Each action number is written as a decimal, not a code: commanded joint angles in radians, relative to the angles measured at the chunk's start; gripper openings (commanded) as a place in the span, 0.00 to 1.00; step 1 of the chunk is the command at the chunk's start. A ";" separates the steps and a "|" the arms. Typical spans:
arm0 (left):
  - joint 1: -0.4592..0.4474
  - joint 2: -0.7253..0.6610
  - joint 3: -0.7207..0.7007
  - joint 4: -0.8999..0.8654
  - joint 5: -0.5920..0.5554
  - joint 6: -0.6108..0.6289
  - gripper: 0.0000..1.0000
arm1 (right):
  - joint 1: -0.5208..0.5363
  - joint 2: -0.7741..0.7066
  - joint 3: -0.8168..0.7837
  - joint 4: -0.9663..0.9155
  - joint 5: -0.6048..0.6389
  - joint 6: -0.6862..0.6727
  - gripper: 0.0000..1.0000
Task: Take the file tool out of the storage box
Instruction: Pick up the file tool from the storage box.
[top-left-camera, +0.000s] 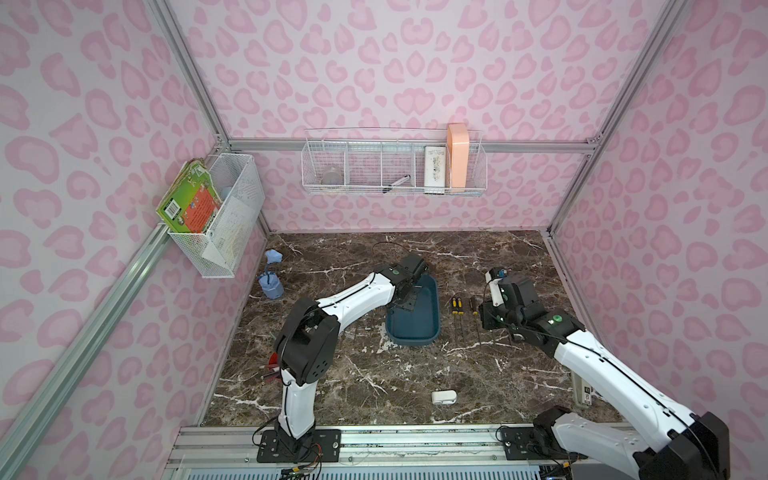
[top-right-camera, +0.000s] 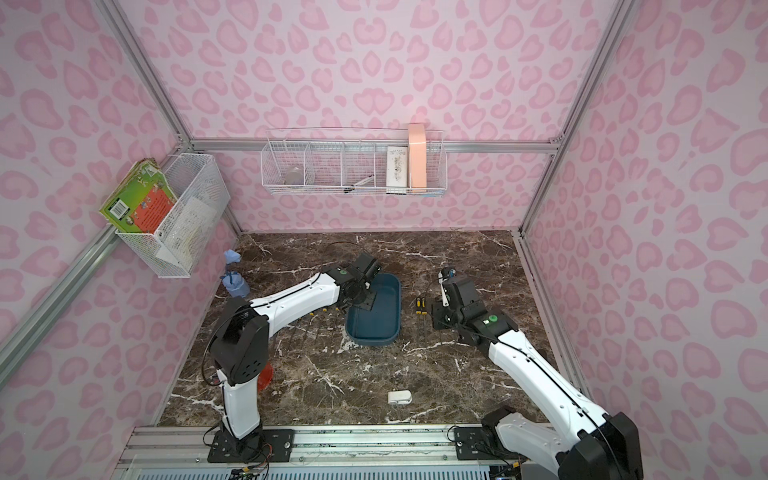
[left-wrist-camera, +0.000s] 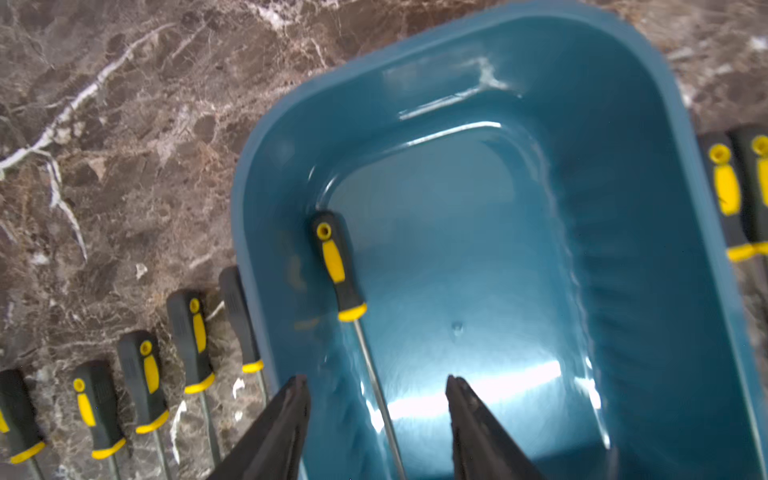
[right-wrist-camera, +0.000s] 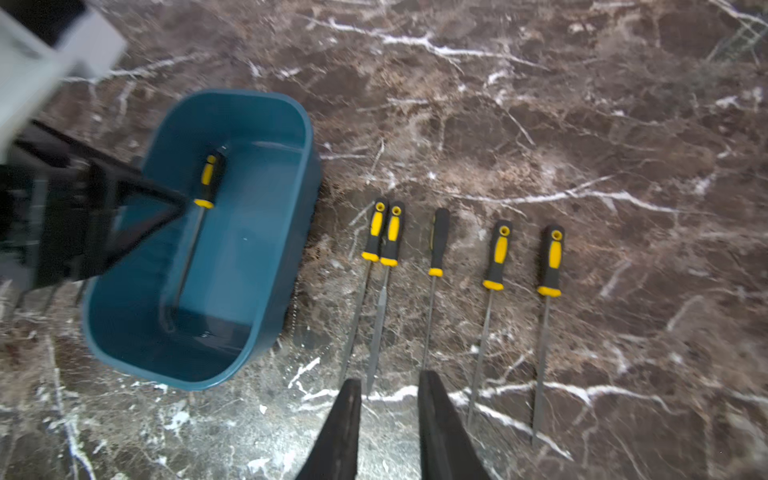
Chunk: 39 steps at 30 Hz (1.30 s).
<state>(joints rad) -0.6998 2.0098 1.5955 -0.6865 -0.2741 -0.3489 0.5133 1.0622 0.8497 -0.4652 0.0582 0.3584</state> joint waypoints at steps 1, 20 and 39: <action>-0.016 0.081 0.074 -0.108 -0.085 -0.045 0.57 | 0.002 -0.031 -0.026 0.134 -0.085 -0.039 0.25; -0.033 0.252 0.181 -0.119 -0.058 -0.190 0.68 | 0.004 -0.175 -0.114 0.219 -0.232 -0.022 0.24; -0.035 0.058 0.080 0.076 0.057 -0.108 0.62 | 0.003 -0.105 -0.146 0.331 -0.286 0.021 0.22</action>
<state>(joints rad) -0.7391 2.1143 1.6810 -0.6289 -0.2298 -0.4911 0.5159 0.9543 0.6956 -0.1940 -0.2165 0.3489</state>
